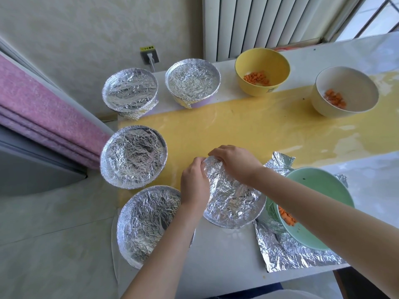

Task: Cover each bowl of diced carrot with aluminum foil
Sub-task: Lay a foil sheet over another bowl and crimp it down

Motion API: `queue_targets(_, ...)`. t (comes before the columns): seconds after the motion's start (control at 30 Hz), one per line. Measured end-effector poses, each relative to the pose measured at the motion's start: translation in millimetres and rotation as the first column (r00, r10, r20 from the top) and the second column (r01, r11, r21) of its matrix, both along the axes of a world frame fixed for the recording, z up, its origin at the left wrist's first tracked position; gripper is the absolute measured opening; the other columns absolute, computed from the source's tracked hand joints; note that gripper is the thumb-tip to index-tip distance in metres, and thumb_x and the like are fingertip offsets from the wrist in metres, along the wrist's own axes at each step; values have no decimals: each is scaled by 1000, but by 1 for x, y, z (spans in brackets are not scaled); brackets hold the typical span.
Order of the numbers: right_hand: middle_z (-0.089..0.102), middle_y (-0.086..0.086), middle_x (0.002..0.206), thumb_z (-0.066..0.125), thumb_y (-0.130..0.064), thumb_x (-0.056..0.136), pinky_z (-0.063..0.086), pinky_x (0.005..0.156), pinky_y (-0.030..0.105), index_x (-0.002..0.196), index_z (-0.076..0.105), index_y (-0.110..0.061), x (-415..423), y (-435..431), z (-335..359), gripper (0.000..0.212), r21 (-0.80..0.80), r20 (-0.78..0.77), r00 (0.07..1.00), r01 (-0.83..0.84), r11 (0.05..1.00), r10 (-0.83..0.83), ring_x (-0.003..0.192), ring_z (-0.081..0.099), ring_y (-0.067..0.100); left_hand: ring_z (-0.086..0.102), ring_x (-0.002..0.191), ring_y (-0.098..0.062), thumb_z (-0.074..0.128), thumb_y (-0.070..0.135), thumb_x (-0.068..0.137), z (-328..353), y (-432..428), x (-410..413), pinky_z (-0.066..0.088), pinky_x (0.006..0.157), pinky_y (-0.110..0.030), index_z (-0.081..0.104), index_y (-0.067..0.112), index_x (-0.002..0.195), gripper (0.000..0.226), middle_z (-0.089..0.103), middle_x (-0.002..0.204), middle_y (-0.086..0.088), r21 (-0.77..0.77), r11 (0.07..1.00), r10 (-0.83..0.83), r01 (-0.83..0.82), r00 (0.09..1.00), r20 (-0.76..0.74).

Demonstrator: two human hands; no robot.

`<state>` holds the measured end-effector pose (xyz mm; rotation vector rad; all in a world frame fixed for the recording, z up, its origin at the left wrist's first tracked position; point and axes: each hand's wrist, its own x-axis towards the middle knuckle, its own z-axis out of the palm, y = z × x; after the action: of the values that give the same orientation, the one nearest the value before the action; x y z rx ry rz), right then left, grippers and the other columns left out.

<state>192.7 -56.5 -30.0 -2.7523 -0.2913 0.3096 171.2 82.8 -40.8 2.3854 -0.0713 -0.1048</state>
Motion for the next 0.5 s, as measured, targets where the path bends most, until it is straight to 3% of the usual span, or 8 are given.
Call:
queue_targets(0.1, 63, 2, 108, 42, 5, 84, 34, 60, 28, 116, 57, -17, 5, 3, 4, 42, -84, -36, 999, 18, 996, -21, 87, 60, 26, 62, 82, -28, 44, 4, 97, 1, 0, 1, 35, 61, -25, 60, 5, 109, 20, 67, 93, -12, 24, 1000, 1, -1, 1000, 2)
queue_targets(0.3, 60, 5, 110, 39, -4, 95, 40, 62, 31, 117, 52, -12, 7, 11, 4, 27, -177, -54, 998, -48, 983, 39, 93, 60, 25, 64, 81, -29, 45, 4, 96, 2, 0, 1, 42, 61, -31, 60, 5, 108, 19, 69, 92, -13, 29, 1000, -4, 3, 1000, 28)
queue_targets(0.5, 62, 5, 108, 40, 3, 90, 40, 62, 32, 117, 53, -14, 8, 7, 7, 35, -175, -31, 997, -72, 982, 68, 88, 60, 27, 64, 81, -30, 45, 3, 96, 3, -1, 0, 48, 63, -36, 58, 5, 109, 19, 68, 92, -13, 46, 999, -23, 22, 999, 25)
